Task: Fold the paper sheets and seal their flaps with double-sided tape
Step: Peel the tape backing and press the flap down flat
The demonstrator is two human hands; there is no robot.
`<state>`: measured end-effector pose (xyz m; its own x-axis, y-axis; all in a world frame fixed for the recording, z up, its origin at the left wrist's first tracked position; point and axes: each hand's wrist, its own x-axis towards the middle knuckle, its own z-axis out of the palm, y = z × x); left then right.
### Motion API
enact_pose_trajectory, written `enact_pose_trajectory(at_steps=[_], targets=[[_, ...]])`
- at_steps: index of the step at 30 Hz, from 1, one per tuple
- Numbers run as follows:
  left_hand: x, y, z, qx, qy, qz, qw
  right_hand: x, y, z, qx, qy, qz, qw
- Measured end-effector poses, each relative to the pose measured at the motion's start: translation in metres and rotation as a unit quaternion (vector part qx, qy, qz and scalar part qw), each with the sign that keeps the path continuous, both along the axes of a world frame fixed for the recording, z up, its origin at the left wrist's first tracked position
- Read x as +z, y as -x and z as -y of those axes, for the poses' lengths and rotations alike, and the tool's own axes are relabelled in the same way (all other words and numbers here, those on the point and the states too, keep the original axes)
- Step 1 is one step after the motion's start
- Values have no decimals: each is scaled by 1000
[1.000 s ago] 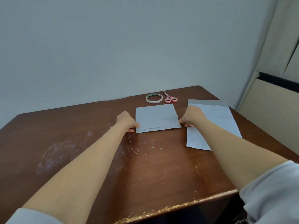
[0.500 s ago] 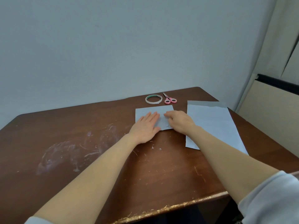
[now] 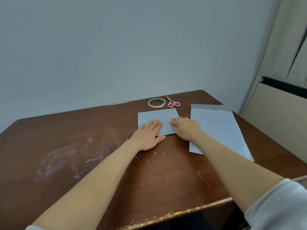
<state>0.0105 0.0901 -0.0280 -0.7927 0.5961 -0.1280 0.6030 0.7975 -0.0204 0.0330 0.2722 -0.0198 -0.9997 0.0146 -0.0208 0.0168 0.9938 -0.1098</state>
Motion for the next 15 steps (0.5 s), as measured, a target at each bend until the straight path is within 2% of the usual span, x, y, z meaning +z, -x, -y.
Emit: enact_pose_trajectory(at_steps=[2, 4, 6, 10, 15], targets=[[4, 0, 3, 0, 7, 0, 1000, 5, 0, -4, -46, -29, -3, 999], [7, -2, 7, 8, -2, -10, 1000, 10, -2, -3, -48, -25, -26, 998], [6, -5, 7, 13, -19, -23, 999, 15, -8, 5, 6, 1, -46, 999], [-2, -16, 5, 15, -18, -15, 1000, 6, -28, 31, 120, 2, -2, 993], [-3, -25, 12, 42, 0, 15, 999, -8, -39, 33, 112, -31, 36, 993]])
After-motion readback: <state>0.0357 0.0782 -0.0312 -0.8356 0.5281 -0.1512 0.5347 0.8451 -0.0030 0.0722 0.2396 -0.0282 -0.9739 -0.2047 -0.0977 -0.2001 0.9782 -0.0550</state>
